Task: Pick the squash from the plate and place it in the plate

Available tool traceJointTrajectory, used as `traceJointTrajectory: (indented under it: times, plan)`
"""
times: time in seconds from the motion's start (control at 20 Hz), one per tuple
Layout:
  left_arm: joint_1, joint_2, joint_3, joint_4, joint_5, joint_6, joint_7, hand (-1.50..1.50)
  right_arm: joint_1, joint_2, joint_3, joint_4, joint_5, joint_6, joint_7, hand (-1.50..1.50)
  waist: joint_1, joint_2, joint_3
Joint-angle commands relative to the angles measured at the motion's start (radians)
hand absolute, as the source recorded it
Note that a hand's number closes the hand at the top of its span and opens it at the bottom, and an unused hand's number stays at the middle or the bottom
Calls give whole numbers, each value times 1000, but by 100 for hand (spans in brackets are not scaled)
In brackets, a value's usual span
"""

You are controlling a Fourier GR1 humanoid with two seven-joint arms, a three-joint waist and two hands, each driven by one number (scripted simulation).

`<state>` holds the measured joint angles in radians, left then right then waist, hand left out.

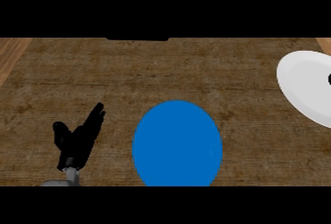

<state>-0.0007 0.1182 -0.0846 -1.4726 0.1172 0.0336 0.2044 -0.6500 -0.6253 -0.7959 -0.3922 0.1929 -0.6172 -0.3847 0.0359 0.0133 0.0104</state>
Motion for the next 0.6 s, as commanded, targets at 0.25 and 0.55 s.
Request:
traceJointTrajectory:
  times: [0.25,0.55]
  plan:
    - [13,3,18,-29,6,15,80,0,136,-18,-55,16,-145,339,-158,-150,-31,-12,-9]
    - [-34,-23,22,103,-24,18,21,0,226,34,26,-82,-146,408,-134,-150,-42,-15,-11]
